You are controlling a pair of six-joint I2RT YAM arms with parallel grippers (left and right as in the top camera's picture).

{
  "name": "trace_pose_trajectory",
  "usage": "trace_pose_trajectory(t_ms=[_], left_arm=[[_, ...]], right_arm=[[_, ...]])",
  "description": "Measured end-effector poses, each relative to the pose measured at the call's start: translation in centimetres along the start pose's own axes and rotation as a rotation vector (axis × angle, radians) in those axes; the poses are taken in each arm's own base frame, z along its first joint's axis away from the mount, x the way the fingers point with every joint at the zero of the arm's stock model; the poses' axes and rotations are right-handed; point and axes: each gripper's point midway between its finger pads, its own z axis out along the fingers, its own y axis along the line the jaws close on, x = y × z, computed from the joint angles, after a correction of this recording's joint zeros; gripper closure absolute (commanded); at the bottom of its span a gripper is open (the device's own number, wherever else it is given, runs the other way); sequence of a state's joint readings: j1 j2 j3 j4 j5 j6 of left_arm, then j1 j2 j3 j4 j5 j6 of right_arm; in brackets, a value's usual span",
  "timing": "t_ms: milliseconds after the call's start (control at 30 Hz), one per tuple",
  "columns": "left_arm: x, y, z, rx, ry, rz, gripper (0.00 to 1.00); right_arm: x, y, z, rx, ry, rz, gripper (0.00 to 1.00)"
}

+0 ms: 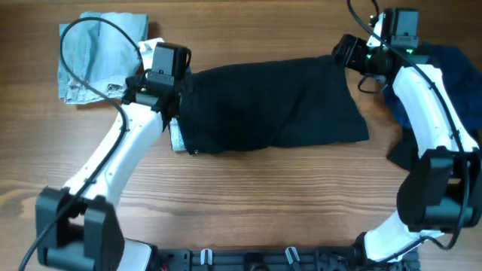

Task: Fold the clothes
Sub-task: 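Lower the stretched trousers onto the table with both grippers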

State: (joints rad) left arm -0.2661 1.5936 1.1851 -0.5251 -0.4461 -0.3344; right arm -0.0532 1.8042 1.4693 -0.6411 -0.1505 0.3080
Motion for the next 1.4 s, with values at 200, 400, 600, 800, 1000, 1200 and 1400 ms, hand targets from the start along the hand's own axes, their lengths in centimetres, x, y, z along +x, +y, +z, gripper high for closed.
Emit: trace_pose_trajectory(t_ms=[200,400,600,800,1000,1200,1400], left_arm=[[1.6,-1.4,-3.4,0.171,0.1,0.009,0.85],[6.6,-6.2,-1.9,0.396,0.338,0.014,0.96],[11.5,-8.7,0.6,0.464,0.551,-0.015,0.96],[13.3,-8.5,2.1,0.441,0.623,-0.036,0.96],[12.4,-6.1,3.5,0.389,0.611,-0.091,0.96],[12.5,-5.3,4.2,0.371,0.622,-0.113,0.96],[14.5,-5.5,6.5,0.347,0.672,-0.109,0.96]], right_arm=[[1.4,1.4,-5.1,-0.044,0.048,-0.006,0.79],[5.8,1.8,-2.6,-0.128,0.213,-0.01,0.96],[10.6,1.4,2.4,-0.145,0.405,0.0,0.96],[14.8,0.2,6.7,-0.108,0.564,0.037,0.96],[15.5,-0.7,7.9,-0.066,0.58,0.067,0.96],[15.4,-1.7,8.0,-0.001,0.566,0.081,0.96],[15.4,-1.7,8.0,0.005,0.566,0.089,0.96]])
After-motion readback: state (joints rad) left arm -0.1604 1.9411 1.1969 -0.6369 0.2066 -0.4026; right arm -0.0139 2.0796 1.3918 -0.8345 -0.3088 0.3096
